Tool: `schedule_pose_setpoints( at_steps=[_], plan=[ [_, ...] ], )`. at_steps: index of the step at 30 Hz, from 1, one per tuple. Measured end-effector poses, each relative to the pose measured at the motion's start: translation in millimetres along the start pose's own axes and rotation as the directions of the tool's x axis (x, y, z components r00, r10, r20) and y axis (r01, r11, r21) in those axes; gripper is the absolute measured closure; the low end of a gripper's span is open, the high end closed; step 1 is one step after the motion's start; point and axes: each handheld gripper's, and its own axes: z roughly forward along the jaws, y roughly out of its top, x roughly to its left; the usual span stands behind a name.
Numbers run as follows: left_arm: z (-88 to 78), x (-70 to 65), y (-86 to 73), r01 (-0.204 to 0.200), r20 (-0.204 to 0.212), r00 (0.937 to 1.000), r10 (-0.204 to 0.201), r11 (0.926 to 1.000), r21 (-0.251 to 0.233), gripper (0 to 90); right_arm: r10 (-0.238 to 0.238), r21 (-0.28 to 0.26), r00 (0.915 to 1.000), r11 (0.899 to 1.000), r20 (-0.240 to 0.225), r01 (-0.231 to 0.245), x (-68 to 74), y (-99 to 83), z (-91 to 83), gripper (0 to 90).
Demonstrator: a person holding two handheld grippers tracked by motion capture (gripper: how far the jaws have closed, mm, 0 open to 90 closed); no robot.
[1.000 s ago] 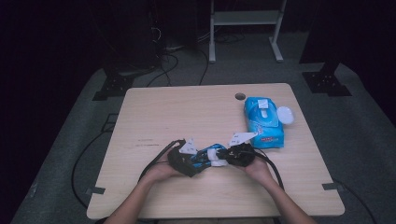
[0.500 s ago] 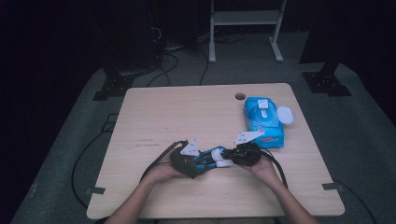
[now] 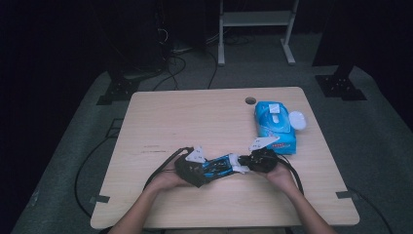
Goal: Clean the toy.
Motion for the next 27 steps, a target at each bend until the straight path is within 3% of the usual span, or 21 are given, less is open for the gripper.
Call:
schedule_pose_setpoints(
  at_steps=[2, 4, 9, 12, 20, 23, 27],
  plan=[
    [0.9, -0.4, 0.4, 0.000, -0.003, 1.0000, 0.000, 1.0000, -0.004, 23.8, -0.021, 0.003, 0.9997, 1.000, 0.014, 0.021, 3.9, 2.6, -1.0, 81.1],
    [1.6, -0.3, 0.8, 0.001, -0.001, 1.0000, -0.001, 1.0000, -0.007, 23.8, -0.019, -0.015, 0.9998, 1.000, -0.007, 0.019, 9.1, 5.6, -0.5, 81.1],
    [2.6, 0.7, 0.8, 0.008, 0.004, 1.0000, -0.008, 0.9999, -0.015, 23.9, -0.076, -0.046, 0.9953, 0.996, -0.060, 0.073, 32.5, 17.3, 10.1, 81.1],
    [0.9, 1.1, -0.1, 0.006, 0.008, 1.0000, -0.006, 0.9999, -0.009, 23.8, -0.067, -0.039, 0.9956, 0.997, -0.067, 0.064, 28.6, 15.6, 9.3, 81.1],
    [-0.7, 0.9, -0.9, 0.011, 0.008, 0.9999, -0.011, 0.9999, -0.006, 23.7, -0.021, -0.020, 0.9997, 1.000, -0.012, 0.021, 11.0, 6.3, 2.1, 81.2],
    [1.2, -0.6, 0.8, 0.008, -0.003, 1.0000, -0.008, 0.9999, -0.008, 23.9, -0.044, -0.031, 0.9989, 0.999, -0.014, 0.044, 18.3, 10.7, 3.1, 81.4],
    [4.4, -1.9, 3.2, 0.008, -0.008, 0.9999, -0.008, 0.9998, -0.016, 23.9, -0.065, -0.072, 0.9944, 0.996, -0.083, 0.059, 34.8, 19.9, 9.1, 81.3]
  ],
)
